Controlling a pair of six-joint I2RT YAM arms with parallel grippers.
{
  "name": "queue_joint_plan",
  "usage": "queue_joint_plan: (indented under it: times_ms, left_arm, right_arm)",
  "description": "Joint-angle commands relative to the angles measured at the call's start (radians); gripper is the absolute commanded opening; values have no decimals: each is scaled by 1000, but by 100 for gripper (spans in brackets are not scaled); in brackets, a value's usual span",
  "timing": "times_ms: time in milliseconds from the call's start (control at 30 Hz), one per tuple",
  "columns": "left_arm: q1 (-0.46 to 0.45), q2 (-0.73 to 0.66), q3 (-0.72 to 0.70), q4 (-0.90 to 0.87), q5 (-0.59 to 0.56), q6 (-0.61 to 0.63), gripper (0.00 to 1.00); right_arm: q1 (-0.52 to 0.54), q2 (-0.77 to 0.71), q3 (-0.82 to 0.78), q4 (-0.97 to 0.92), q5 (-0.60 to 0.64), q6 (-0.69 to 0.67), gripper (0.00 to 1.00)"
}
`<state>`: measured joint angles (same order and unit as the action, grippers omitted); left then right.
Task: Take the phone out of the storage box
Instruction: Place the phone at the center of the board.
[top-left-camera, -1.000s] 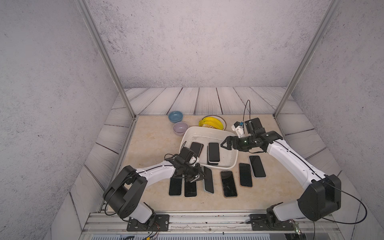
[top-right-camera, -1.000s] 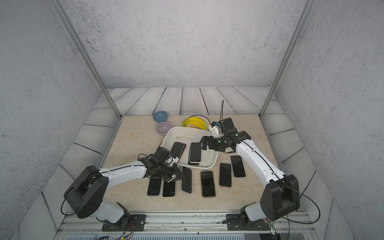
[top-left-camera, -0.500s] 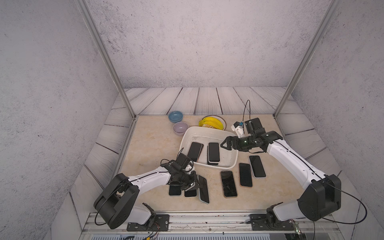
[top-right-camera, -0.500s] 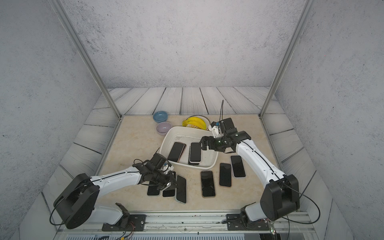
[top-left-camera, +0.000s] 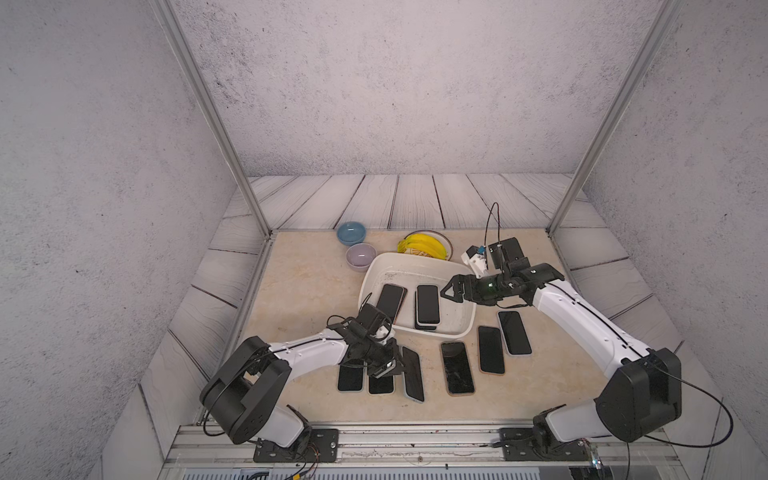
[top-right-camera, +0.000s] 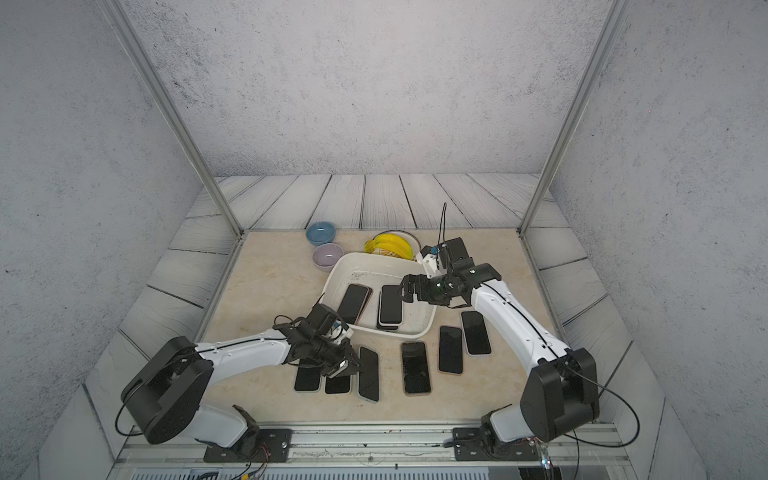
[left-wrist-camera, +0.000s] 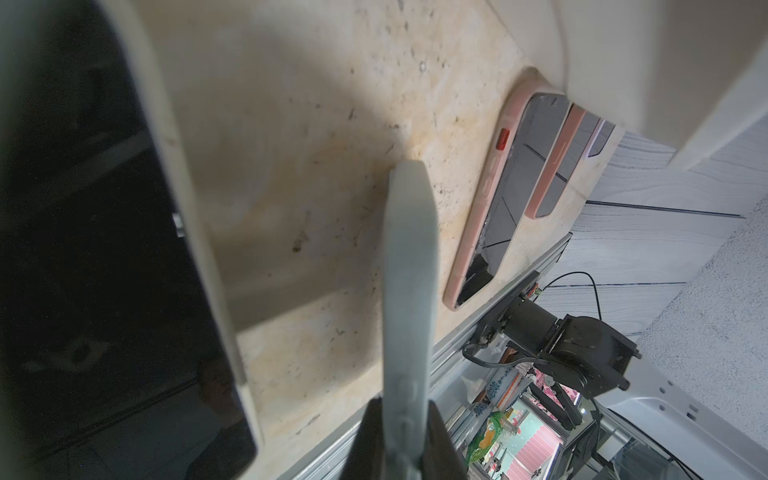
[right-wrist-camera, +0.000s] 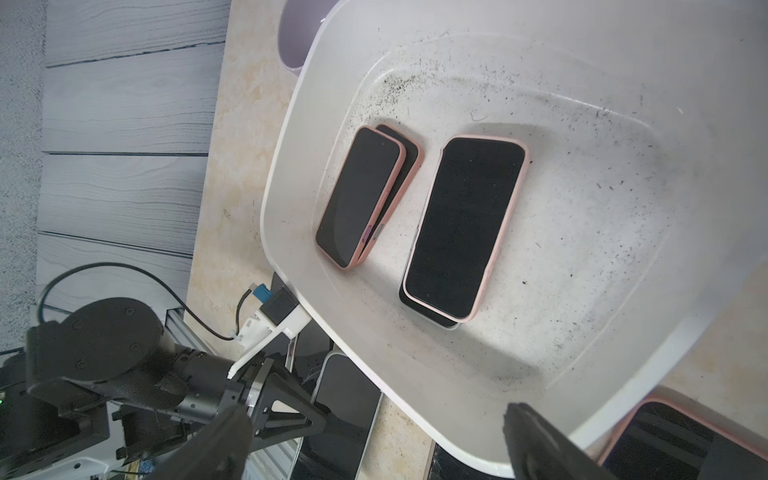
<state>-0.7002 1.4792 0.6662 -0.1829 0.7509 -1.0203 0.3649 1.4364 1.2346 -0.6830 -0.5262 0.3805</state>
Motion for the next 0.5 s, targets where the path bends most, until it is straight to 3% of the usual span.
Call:
queue_joint_plan:
  times_ms: [0,167,467]
  left_arm:
    - [-5,36,12,-89,-31,-1,17]
    - [-5,59,27,-128,-28,25,20]
    - [-5,75,72,-226,-52,77,43]
  right_arm:
    - [-3,-23,-10,1,-15,-13,100]
    - [-3,-21,-12,2,-12,-17,100]
    - [-3,1,1,6,-19,-17,100]
